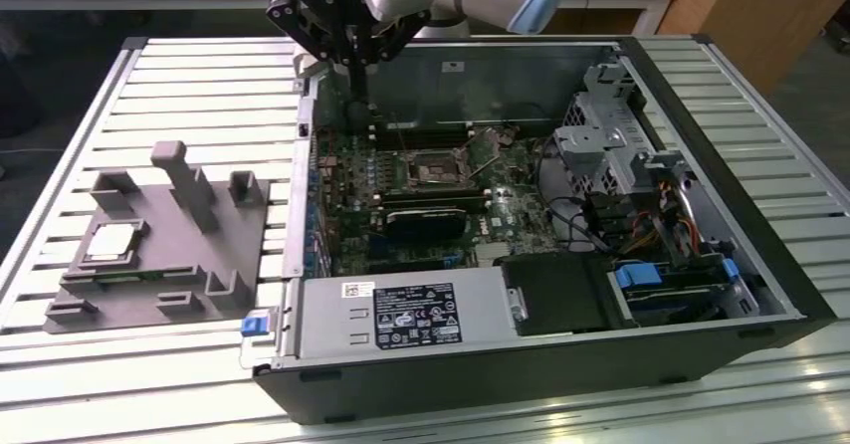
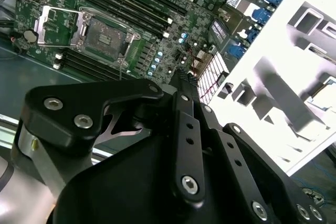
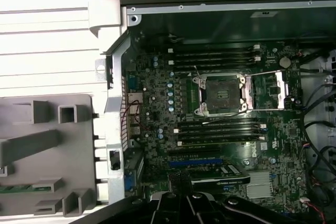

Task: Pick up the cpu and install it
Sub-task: 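Reach for the cpu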

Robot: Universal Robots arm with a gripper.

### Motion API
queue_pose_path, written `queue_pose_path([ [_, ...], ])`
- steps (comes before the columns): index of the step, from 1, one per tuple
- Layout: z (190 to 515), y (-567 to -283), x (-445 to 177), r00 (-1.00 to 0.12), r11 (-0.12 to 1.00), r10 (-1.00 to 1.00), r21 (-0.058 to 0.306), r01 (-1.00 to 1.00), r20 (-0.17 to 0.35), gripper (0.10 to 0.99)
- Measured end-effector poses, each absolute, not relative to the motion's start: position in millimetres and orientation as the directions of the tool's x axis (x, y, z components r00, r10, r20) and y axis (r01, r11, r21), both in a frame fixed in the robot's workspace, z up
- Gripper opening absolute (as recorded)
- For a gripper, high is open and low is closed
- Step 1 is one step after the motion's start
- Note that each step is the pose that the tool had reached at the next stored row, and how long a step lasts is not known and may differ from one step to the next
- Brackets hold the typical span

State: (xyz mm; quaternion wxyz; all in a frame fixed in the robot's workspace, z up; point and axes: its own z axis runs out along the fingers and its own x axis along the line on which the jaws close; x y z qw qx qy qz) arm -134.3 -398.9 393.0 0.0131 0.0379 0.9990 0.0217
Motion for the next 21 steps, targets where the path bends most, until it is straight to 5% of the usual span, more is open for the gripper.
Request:
queue_pose_path([
  [21, 392.5, -398.9, -149.1, -0.997, 0.996, 0.076, 0.044, 0.075, -0.024, 0.106],
])
